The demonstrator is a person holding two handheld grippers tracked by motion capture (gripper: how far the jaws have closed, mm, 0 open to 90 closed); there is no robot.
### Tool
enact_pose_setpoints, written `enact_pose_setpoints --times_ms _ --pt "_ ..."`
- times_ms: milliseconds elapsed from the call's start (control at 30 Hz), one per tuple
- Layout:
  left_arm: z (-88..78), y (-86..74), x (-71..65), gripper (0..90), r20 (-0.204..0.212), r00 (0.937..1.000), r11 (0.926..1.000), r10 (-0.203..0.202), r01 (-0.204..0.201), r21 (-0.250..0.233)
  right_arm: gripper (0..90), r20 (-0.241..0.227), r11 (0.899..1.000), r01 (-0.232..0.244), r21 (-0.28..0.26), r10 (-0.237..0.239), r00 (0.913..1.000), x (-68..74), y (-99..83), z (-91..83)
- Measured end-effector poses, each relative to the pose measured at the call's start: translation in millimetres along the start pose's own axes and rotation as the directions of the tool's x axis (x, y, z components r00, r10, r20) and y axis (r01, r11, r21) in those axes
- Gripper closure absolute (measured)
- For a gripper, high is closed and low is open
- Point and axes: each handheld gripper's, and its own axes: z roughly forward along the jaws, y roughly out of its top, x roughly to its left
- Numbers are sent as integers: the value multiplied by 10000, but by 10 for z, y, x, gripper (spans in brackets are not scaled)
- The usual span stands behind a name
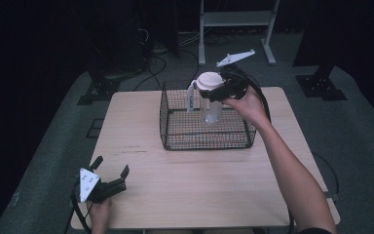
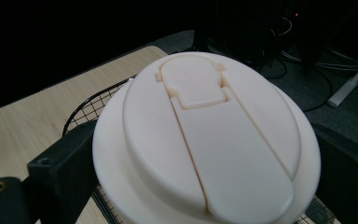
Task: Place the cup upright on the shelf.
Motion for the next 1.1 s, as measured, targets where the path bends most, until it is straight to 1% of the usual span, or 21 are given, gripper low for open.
enact_pose_setpoints --times_ms 167,200,300,600,633,800,967,1100 --pt "0 0 3 9 7 10000 10000 -18 18 -16 44 -90 9999 -153 29 153 9998 -16 -2 128" --pt "0 0 3 9 7 10000 10000 -18 18 -16 44 -90 9999 -153 29 153 9998 -16 -2 128" --pt "-2 0 4 9 16 10000 10000 -27 27 -16 44 -38 9998 -216 55 216 9998 -24 -11 215" --pt "-3 0 9 9 30 10000 10000 -27 27 -18 44 -26 9990 -435 126 435 9990 -59 -44 362" --pt "-3 0 8 9 32 10000 10000 -38 38 -22 44 12 9990 -434 123 434 9991 -67 -57 397" --pt "-3 -1 6 9 41 10000 10000 -56 56 -44 44 32 9980 -611 137 610 9981 -93 -89 459" --pt "-3 -1 6 9 49 10000 10000 -72 72 -58 44 167 9966 -791 213 788 9968 -140 -151 569" --pt "-3 -1 7 9 56 10000 10000 -68 69 -56 44 252 9963 -836 217 830 9962 -158 -183 623"
